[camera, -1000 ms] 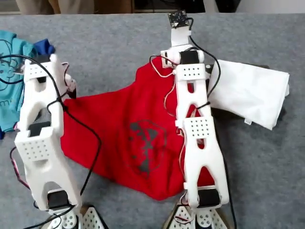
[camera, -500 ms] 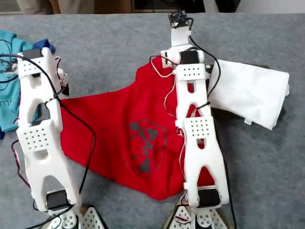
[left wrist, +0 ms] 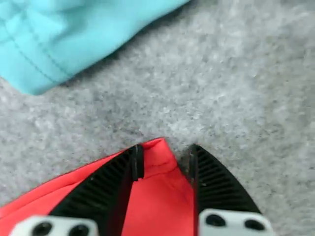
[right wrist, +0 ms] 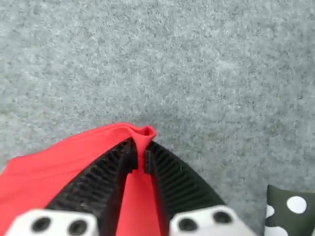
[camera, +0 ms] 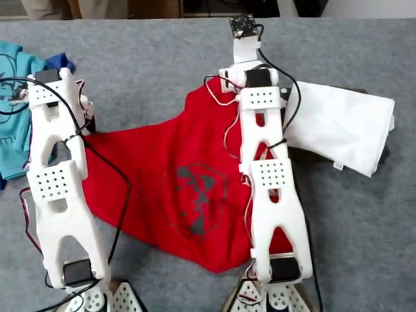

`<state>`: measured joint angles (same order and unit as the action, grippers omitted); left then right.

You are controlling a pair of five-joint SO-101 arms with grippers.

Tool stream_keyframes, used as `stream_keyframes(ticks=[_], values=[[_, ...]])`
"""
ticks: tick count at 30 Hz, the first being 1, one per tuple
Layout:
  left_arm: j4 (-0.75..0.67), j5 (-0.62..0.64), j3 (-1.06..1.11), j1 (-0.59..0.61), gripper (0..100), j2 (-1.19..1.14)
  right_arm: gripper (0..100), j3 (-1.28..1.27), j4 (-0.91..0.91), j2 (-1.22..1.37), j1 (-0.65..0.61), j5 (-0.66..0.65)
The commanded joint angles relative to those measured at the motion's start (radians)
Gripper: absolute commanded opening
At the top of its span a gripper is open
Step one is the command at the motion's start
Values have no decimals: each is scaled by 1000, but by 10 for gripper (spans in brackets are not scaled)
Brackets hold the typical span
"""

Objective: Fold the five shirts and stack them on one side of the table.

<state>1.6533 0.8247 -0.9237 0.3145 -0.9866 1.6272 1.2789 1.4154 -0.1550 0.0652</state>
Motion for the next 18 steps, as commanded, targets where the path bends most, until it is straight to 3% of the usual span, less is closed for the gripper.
stream_keyframes(ticks=[1, 8, 18], values=[[5, 5, -18, 18, 97, -24, 3, 35, -18, -15, 10, -6], [-2, 3, -28, 28, 22, -65, 3, 35, -18, -15, 10, -6], [29, -46, -74, 20, 19, -64, 3, 39, -17, -15, 10, -6]])
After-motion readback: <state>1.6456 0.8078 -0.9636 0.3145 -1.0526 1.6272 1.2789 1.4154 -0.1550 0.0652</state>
